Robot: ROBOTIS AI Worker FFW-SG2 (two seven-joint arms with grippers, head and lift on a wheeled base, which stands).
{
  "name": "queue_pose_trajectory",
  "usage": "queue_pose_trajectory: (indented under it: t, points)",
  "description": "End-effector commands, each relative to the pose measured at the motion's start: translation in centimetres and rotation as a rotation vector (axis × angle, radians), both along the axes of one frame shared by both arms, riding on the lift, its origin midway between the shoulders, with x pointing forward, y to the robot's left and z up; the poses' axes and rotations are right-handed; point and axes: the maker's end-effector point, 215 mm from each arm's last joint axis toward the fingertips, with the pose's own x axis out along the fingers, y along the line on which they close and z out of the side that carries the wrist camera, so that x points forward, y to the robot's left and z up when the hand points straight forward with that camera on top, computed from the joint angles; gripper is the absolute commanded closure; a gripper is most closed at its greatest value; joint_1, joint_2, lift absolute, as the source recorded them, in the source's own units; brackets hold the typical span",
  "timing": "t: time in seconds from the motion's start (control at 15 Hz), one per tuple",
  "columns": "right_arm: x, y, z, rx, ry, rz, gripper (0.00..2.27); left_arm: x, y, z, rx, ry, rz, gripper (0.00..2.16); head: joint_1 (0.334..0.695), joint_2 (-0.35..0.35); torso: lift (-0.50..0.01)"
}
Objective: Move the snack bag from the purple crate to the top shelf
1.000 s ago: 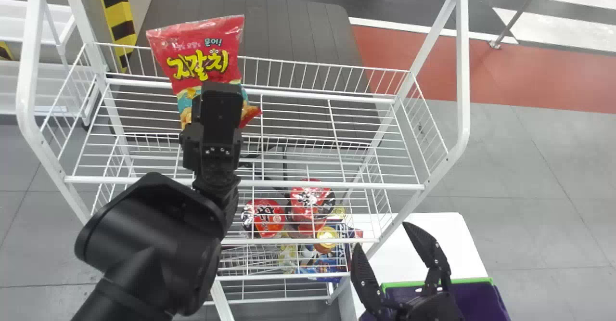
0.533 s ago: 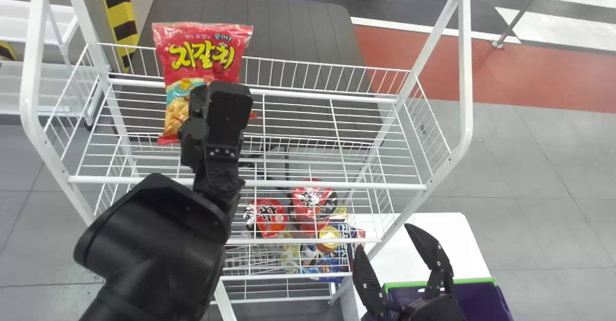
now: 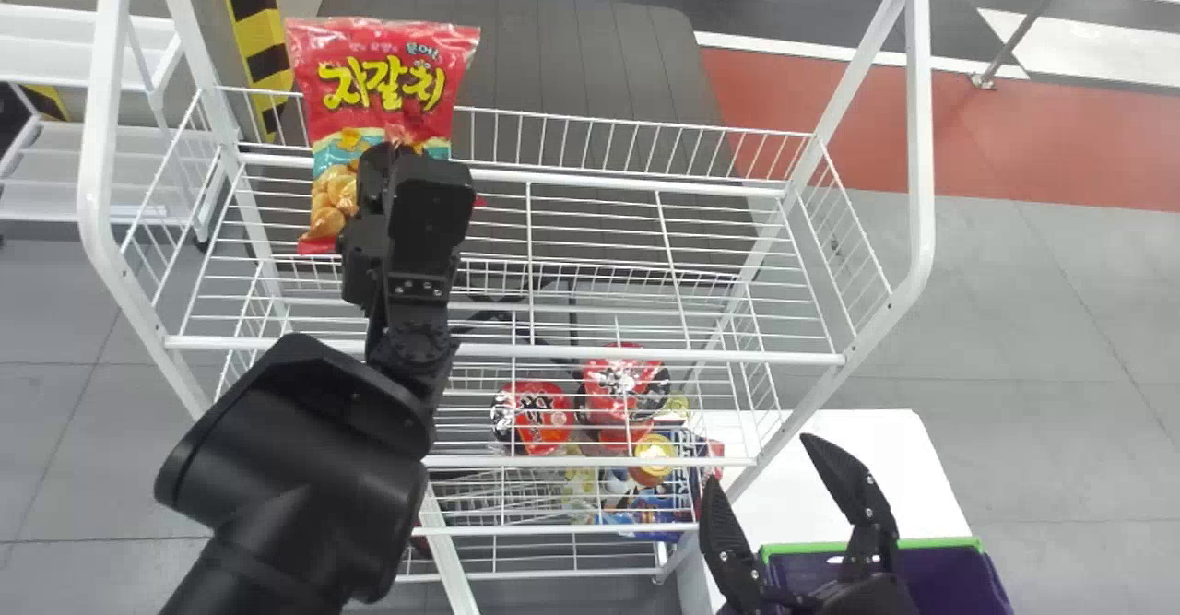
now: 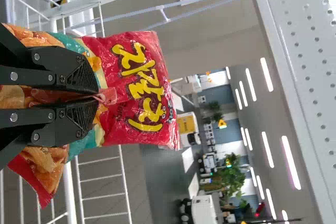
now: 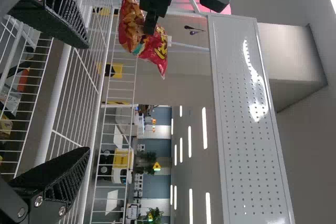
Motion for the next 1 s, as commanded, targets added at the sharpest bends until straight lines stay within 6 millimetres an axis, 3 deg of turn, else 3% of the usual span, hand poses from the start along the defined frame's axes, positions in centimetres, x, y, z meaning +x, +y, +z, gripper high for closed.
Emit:
queue_pose_trajectory:
  t: [0.0, 0.2, 0.53, 0.6, 0.93]
  points:
    - [-0.1, 0.2, 0.1, -0.001, -0.003, 0.004, 0.13, 0.5, 0.6, 0.9, -0.029, -0.075, -0.007, 1.01, 0.695, -0.166, 0.004]
    - [-0.1, 0.4, 0.1, -0.001, -0.004, 0.006, 0.13, 1.2, 1.6, 1.2, -0.055, -0.153, -0.024, 1.01, 0.695, -0.150, 0.004]
    - [-0.1, 0.6, 0.1, -0.006, -0.004, 0.011, 0.13, 2.2, 2.4, -0.7, -0.057, -0.187, -0.026, 1.01, 0.695, -0.128, 0.004]
    - [-0.1, 0.6, 0.1, -0.006, -0.004, 0.011, 0.13, 2.7, 3.5, -1.1, -0.054, -0.192, -0.009, 1.01, 0.695, -0.126, 0.004]
    - [-0.2, 0.9, 0.0, -0.007, -0.003, 0.017, 0.13, 3.2, 4.9, -1.7, -0.057, -0.226, 0.013, 1.01, 0.695, -0.095, 0.004]
